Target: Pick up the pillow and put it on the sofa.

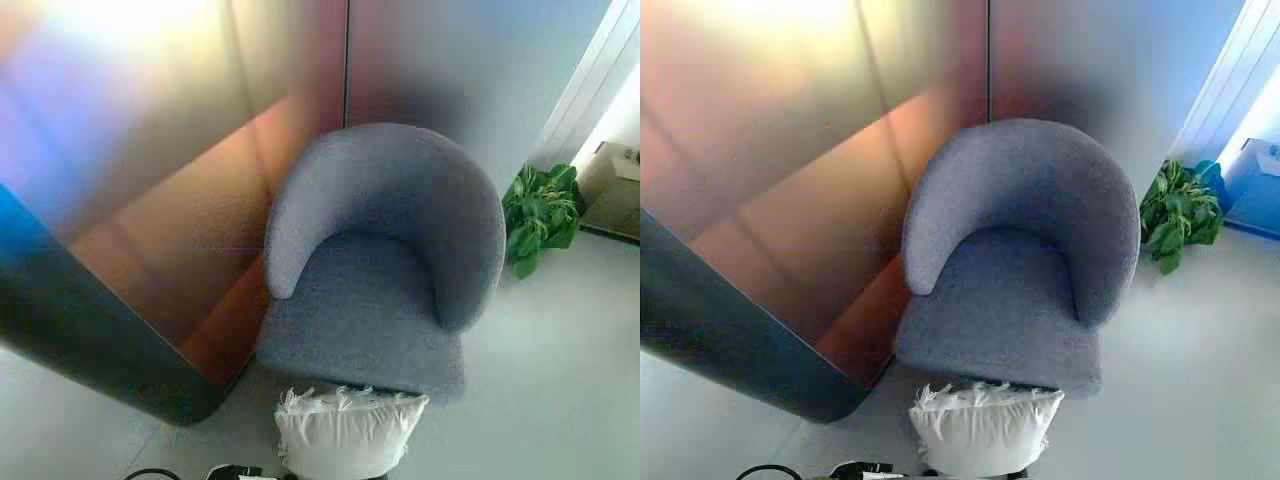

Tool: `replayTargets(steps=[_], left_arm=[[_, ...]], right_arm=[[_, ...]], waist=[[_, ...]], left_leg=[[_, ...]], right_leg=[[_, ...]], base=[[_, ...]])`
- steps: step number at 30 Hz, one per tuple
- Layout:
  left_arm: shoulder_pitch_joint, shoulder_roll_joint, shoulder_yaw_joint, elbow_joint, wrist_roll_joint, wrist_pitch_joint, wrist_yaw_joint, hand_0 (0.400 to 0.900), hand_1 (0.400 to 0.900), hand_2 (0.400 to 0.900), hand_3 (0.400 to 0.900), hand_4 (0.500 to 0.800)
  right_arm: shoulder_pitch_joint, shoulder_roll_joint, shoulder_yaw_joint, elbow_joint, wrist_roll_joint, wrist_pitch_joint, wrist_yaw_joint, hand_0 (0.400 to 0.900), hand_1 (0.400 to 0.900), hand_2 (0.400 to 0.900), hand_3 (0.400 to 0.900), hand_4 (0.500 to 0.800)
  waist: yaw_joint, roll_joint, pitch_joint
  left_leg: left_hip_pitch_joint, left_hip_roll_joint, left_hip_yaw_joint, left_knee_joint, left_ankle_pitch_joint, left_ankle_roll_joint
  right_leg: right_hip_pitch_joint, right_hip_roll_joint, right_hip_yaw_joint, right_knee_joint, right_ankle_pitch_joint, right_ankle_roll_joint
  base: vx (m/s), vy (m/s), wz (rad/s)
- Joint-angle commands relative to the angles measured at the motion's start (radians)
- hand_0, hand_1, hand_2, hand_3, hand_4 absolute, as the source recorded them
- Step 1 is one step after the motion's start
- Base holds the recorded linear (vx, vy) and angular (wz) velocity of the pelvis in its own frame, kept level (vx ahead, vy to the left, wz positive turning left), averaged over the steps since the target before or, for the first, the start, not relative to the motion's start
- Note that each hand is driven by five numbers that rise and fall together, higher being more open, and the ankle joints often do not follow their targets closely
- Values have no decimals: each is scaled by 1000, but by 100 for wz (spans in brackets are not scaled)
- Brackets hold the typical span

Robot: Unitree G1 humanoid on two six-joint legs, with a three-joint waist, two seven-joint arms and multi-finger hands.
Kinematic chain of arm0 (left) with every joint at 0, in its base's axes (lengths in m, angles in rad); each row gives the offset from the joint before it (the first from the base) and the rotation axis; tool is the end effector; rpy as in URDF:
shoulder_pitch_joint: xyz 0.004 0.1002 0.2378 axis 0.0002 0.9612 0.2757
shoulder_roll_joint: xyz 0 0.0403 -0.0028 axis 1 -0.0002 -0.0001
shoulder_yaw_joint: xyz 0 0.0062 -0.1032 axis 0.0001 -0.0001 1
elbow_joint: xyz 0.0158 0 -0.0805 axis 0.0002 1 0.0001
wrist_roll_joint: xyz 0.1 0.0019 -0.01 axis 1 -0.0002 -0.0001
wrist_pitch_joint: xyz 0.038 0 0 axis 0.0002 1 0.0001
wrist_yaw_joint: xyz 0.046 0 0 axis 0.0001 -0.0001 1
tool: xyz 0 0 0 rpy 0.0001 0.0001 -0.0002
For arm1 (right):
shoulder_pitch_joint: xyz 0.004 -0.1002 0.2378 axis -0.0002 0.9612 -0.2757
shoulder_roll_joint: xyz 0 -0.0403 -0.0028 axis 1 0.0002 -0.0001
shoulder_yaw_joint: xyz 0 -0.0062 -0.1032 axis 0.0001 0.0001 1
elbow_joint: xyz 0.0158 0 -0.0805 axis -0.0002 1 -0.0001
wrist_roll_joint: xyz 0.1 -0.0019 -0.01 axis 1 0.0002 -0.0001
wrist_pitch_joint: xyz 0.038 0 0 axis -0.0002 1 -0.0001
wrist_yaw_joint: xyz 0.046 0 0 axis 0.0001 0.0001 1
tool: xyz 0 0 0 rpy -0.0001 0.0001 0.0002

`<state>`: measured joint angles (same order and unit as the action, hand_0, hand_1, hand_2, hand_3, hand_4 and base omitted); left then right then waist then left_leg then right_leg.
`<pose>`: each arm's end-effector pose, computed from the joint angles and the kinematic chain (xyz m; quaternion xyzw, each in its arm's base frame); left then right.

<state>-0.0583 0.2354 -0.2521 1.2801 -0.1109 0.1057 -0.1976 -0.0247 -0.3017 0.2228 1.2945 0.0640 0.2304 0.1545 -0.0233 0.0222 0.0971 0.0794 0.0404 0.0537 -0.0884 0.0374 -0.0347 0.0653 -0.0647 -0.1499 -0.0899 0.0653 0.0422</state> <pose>0.0788 0.2186 -0.1168 0.0673 0.6291 -0.0697 0.7712 0.0585 -0.2461 -0.1133 -0.1059 0.6923 0.0156 0.7137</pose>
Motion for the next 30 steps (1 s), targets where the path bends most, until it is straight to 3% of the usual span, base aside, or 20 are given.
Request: replayTargets(steps=[1,5,14,19,30], left_arm=[[-47,19,-33,43,43,13,5,900,900,900,900,800],[-50,20,-35,41,41,12,5,900,900,900,900,800],[-75,40,-44,13,-4,-70,26,900,900,900,900,800],[-106,42,-49,6,-58,-73,14,900,900,900,900,800],[-191,79,-77,-20,-67,-120,119,900,900,900,900,800]], right_arm=[[-78,28,43,19,5,4,1,900,900,900,900,800],[-78,25,46,19,6,2,9,900,900,900,900,800],[-90,-2,48,27,-2,0,18,900,900,900,900,800],[-103,-10,51,26,8,7,14,900,900,900,900,800],[-166,-50,80,9,16,27,29,900,900,900,900,800]], waist=[[6,-39,32],[5,-38,37],[-4,-21,73],[-7,-15,86],[-21,0,152]], left_leg=[[12,-80,33,1,-52,30],[11,-80,31,1,-51,30],[-26,-79,32,1,-41,22],[-49,-79,26,1,-32,22],[-104,-74,26,5,-13,15]], right_leg=[[3,0,12,6,-16,63],[1,1,16,7,-17,63],[-35,-3,18,3,-8,64],[-58,-2,25,7,-7,61],[-117,5,52,10,3,55]], base=[[0,0,0],[0,0,0],[-17,17,0],[-25,21,2],[-16,10,-1]])
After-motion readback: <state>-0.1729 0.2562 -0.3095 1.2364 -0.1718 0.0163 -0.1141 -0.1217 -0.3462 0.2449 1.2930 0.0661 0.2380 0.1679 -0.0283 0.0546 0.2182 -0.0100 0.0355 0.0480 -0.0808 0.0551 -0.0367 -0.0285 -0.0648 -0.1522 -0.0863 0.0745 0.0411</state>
